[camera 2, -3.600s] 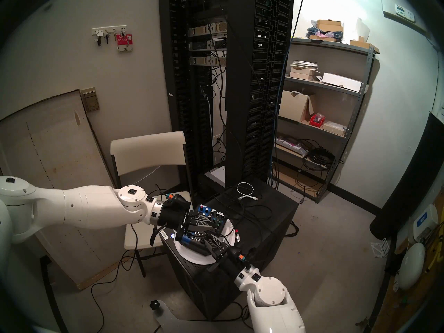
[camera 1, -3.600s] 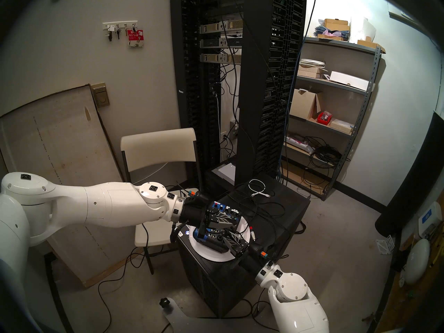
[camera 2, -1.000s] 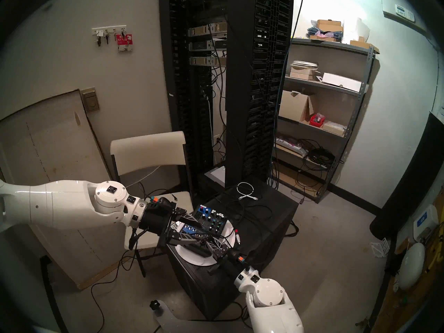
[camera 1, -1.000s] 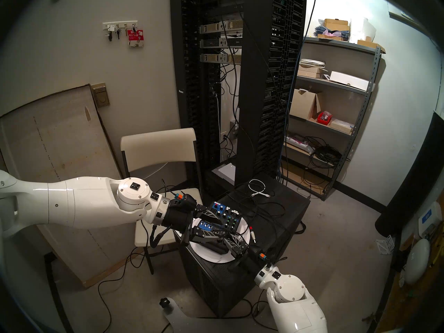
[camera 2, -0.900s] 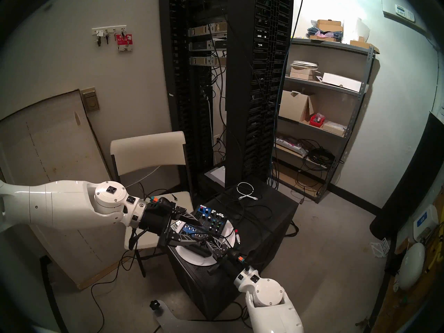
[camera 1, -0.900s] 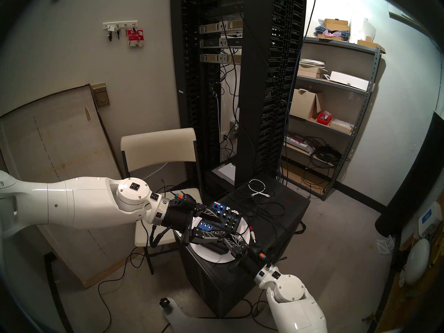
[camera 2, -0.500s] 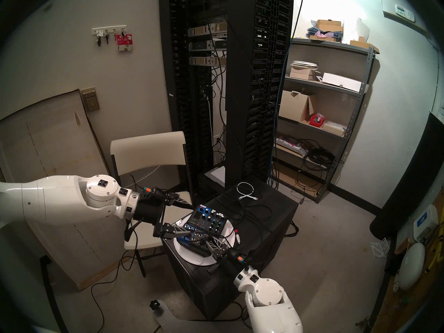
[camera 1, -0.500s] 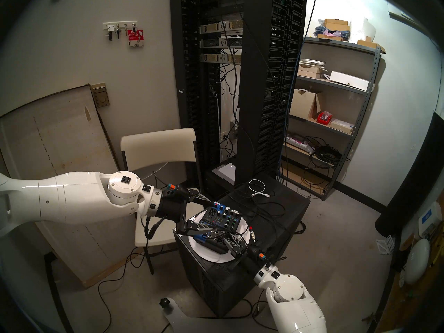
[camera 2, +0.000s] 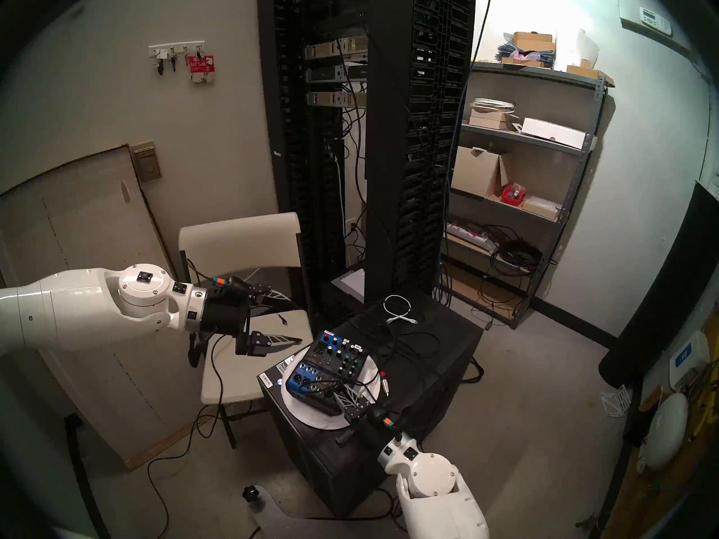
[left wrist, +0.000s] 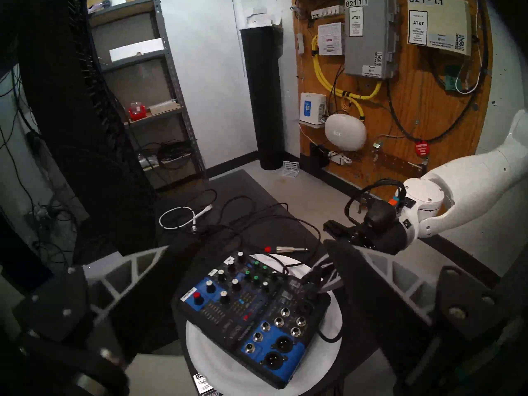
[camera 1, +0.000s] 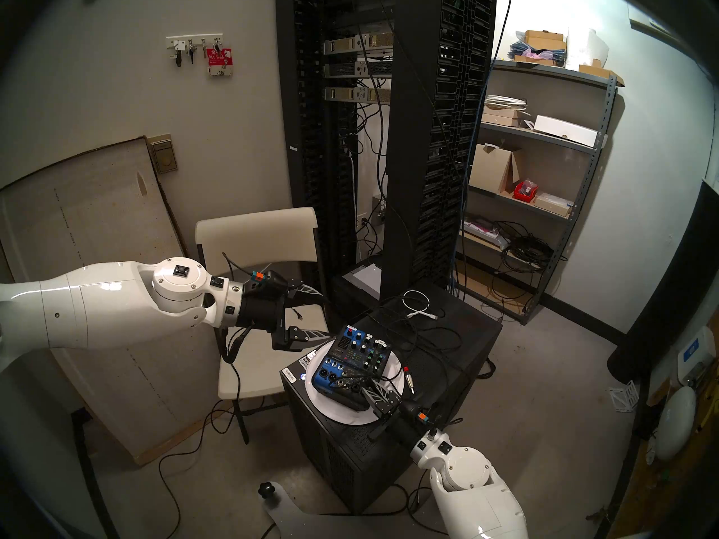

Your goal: Insert aux cable

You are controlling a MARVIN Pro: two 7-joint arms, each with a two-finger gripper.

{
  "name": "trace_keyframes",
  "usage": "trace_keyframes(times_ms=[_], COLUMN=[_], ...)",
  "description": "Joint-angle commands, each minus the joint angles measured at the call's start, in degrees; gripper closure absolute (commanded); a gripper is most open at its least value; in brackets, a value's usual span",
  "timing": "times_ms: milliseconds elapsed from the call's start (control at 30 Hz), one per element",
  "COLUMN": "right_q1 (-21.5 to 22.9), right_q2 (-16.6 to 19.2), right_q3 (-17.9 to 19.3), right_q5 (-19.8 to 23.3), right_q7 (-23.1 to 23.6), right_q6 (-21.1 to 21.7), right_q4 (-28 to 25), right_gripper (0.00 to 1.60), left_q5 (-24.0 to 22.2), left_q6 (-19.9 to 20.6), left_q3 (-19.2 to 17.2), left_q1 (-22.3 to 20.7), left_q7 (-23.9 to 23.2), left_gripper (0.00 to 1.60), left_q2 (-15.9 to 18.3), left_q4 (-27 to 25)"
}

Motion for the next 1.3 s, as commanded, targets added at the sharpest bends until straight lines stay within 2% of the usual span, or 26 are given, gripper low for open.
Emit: trace_keyframes(times_ms=[0,667,700,733,867,900,1267], right_q1=[-0.05,-0.64,-0.65,-0.68,-0.79,-0.9,-1.36], right_q2=[0.05,-0.07,-0.06,-0.07,-0.1,-0.14,-0.19], right_q3=[-0.19,0.39,0.4,0.41,0.47,0.52,0.58], right_q5=[-0.32,1.66,1.76,1.74,1.71,1.75,2.53], right_q7=[0.02,0.97,1.07,1.06,1.07,1.08,1.37], right_q6=[0.08,1.55,1.75,1.82,2.07,2.22,2.78], right_q4=[1.47,-2.25,-2.35,-2.43,-2.76,-3.06,-4.55], right_gripper=[1.6,1.6,1.54,1.24,1.15,1.04,0.83], left_q5=[-0.34,-0.84,-0.88,-0.9,-0.99,-1.03,-1.28], left_q6=[0.31,0.22,0.22,0.22,0.19,0.19,-0.08], left_q3=[-1.27,-1.24,-1.24,-1.23,-1.2,-1.18,-1.0], left_q1=[-1.74,-2.0,-2.0,-2.0,-1.97,-1.96,-1.79], left_q7=[0.15,-0.79,-0.84,-0.87,-0.86,-0.88,-1.34], left_gripper=[0.0,0.0,0.0,0.0,0.0,0.0,0.0], left_q2=[1.31,0.73,0.69,0.65,0.57,0.56,0.37], left_q4=[0.0,1.05,1.09,1.13,1.2,1.22,1.27])
